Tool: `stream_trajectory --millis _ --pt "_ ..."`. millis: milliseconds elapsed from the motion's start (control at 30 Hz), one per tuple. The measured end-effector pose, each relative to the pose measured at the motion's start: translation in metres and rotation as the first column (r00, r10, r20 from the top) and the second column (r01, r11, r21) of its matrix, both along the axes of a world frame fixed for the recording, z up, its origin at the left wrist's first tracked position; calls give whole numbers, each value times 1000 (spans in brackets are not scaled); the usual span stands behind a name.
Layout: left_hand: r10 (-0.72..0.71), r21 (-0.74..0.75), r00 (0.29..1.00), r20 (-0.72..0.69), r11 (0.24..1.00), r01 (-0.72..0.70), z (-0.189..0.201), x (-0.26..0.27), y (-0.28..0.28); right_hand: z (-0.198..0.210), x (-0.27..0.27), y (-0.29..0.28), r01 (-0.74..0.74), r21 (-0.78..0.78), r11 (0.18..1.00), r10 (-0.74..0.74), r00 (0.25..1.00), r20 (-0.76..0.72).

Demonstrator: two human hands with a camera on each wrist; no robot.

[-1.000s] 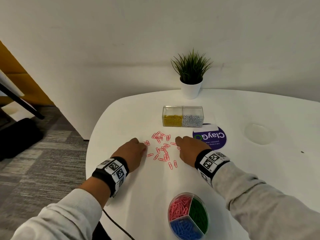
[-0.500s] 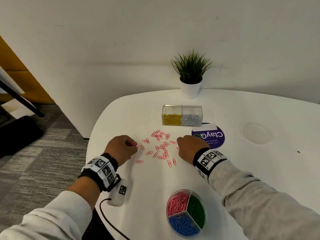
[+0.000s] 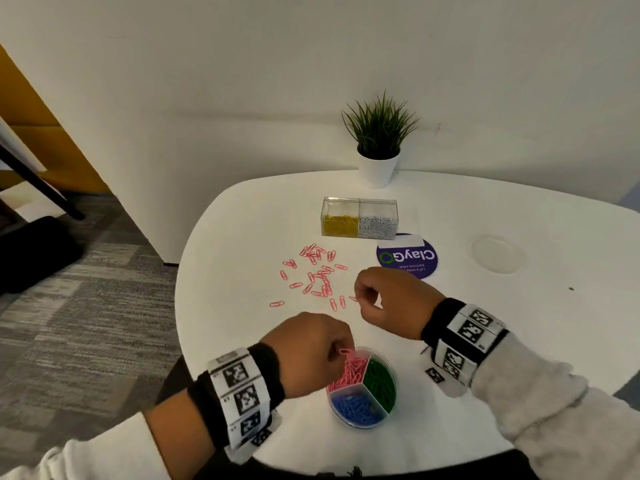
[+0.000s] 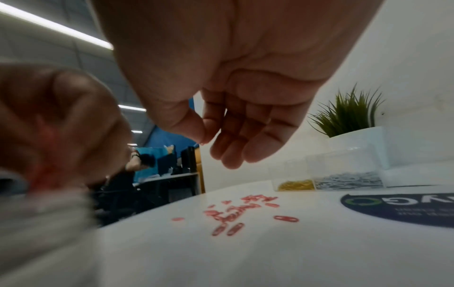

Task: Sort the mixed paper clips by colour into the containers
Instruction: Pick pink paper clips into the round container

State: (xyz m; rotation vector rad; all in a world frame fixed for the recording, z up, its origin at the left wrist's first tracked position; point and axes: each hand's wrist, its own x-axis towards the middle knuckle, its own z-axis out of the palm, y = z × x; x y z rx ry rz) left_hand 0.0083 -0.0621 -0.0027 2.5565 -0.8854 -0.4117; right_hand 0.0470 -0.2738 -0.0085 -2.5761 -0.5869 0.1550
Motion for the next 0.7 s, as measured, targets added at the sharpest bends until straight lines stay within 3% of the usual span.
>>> stream_trajectory --millis 100,233,333,500,600,700 --pt "-117 105 984 132 989 104 -3 -11 -5 9 -22 -6 -30 30 999 31 999 -12" --pt "-144 99 973 178 987 128 -6 -15 -4 8 -41 -4 -106 14 994 105 994 22" --pt "-126 97 977 169 989 111 -2 -9 2 1 -52 3 -157 -81 984 161 986 38" --pt "97 161 974 203 978 -131 -10 35 38 -5 -58 11 -236 -188 953 239 971 -4" --pt "282 270 941 185 906 -325 -23 70 61 -1 -34 7 -163 -152 975 158 987 -41" --pt "346 320 930 124 873 -367 -38 85 73 -7 13 -1 -20 -240 971 -1 996 -87"
